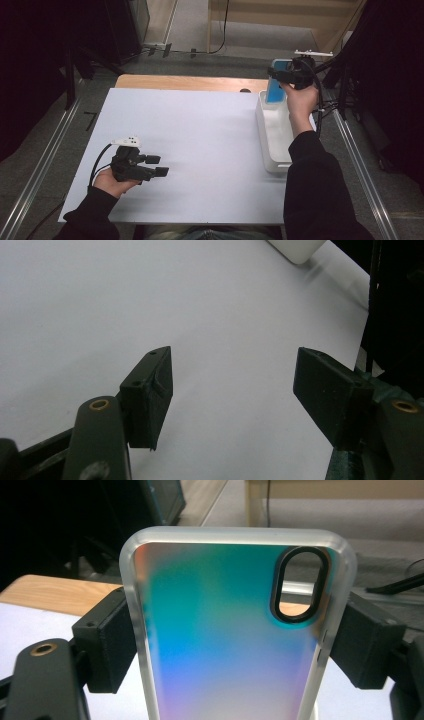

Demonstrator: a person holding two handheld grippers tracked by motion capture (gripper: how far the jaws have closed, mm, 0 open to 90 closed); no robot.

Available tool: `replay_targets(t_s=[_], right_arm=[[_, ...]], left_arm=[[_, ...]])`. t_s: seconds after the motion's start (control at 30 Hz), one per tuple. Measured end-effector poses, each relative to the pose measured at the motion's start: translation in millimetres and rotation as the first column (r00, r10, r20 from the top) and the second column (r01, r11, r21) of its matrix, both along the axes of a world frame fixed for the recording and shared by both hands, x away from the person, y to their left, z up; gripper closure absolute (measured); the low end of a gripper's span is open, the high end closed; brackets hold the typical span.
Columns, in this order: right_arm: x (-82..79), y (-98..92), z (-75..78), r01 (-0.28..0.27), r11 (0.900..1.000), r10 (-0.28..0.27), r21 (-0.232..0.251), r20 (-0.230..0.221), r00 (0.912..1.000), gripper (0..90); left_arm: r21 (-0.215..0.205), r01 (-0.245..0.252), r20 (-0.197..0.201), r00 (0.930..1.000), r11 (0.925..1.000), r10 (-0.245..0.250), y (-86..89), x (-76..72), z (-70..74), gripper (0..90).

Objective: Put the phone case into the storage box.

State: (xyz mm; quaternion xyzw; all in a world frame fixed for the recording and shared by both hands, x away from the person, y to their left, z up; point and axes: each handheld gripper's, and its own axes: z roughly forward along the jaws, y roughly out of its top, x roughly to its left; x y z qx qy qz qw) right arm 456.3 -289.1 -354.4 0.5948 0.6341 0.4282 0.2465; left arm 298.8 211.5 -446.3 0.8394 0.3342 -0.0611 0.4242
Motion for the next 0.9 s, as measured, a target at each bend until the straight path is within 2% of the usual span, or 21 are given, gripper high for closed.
replay_targets(t_s=[0.13, 0.33, 0.57, 0.63, 0.9], right_arm=[[4.4, 2.2, -3.5, 0.021, 0.999, -0.021, -0.026, 0.017, 0.9996, 15.0], [10.6, 2.2, -10.5, 0.044, 0.998, -0.044, -0.033, 0.011, 0.9990, 15.0], [14.1, 0.4, -14.6, 0.060, 0.998, -0.059, -0.024, 0.030, 0.9978, 15.0], [14.5, 0.9, -15.7, 0.065, 0.998, -0.065, -0.025, 0.029, 0.9975, 15.0], [18.1, 4.8, -22.4, 0.072, 0.996, -0.072, -0.046, 0.015, 0.9973, 15.0]], left_arm=[[-0.006, -0.002, -0.001, 1.0000, 1.0000, 0.002, 0.2, 0.4, -0.4, 32.2], [-0.004, 0.002, -0.001, 1.0000, 1.0000, -0.002, 0.4, 0.3, -0.5, 32.1], [-0.015, -0.001, -0.001, 1.0000, 0.9999, 0.001, 0.2, 0.4, -0.8, 32.2], [-0.003, 0.002, -0.002, 1.0000, 1.0000, -0.002, 0.3, 0.2, 0.2, 32.2], [-0.006, 0.004, -0.002, 1.0000, 1.0000, -0.004, -0.1, 0.4, -0.3, 32.2]])
